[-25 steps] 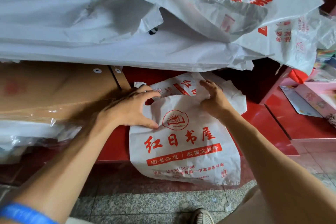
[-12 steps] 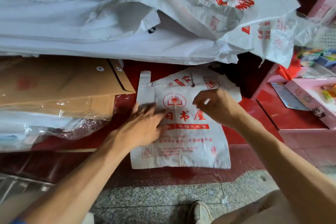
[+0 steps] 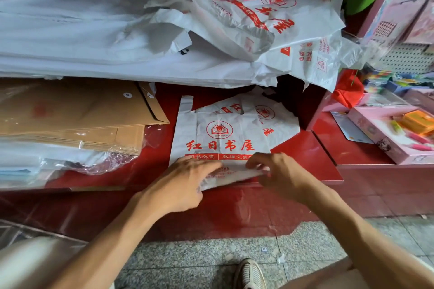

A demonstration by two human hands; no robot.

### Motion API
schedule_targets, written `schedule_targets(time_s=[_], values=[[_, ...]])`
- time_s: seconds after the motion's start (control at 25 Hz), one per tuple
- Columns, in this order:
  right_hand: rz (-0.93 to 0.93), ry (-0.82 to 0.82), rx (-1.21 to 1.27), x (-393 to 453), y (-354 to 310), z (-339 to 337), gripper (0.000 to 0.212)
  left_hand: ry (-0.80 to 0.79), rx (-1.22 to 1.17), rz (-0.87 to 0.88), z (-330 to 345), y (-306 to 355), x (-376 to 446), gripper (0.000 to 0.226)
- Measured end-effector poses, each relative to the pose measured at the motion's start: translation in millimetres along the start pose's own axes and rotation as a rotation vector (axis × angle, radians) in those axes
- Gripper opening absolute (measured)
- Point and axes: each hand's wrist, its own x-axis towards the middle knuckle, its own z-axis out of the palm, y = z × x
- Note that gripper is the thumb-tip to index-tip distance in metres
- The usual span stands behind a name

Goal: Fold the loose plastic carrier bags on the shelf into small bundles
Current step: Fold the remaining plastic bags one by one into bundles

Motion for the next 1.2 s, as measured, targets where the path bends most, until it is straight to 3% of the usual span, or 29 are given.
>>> schedule_targets(time_s=[0.16, 0.28, 0.44, 0.6, 0.72, 0.8, 0.92, 1.0, 1.08, 1.2], values=[[0.221, 0.167, 0.322, 14, 8, -14, 0.013, 0.244, -0.497, -0.363, -10, -32, -1, 0.034], [0.41, 0.268, 0.475, 27, 15, -3, 0.023, 0.374, -0.633, -0.597, -6, -57, 1, 0.026], [0.479, 0.338, 0.305, 41, 14, 9, 0.026, 0.454, -0.426, -0.653, 6, -61, 7, 0.018], [0.483, 0.368, -0.032, 45, 14, 21, 0.028, 0.507, -0.115, -0.685, 10, -57, 13, 0.031], [0.478, 0.382, -0.162, 46, 16, 24, 0.027, 0.534, -0.09, -0.646, 6, -56, 15, 0.017], [0.491, 0.362, -0.195, 48, 17, 24, 0.027, 0.59, 0.0, -0.482, 6, -55, 18, 0.025], [0.491, 0.464, -0.26, 51, 9, 23, 0.023, 0.506, 0.085, -0.073, 20, -43, 32, 0.024], [0.204, 0.55, -0.341, 52, -1, 32, 0.026, 0.329, 0.037, -0.001, 30, -35, 42, 0.043], [-0.067, 0.345, -0.296, 52, -10, 47, 0.044, 0.159, 0.036, -0.027, 30, -34, 47, 0.069], [-0.012, -0.022, -0.152, 52, -10, 51, 0.077, 0.012, 0.039, -0.14, 17, -39, 45, 0.095]])
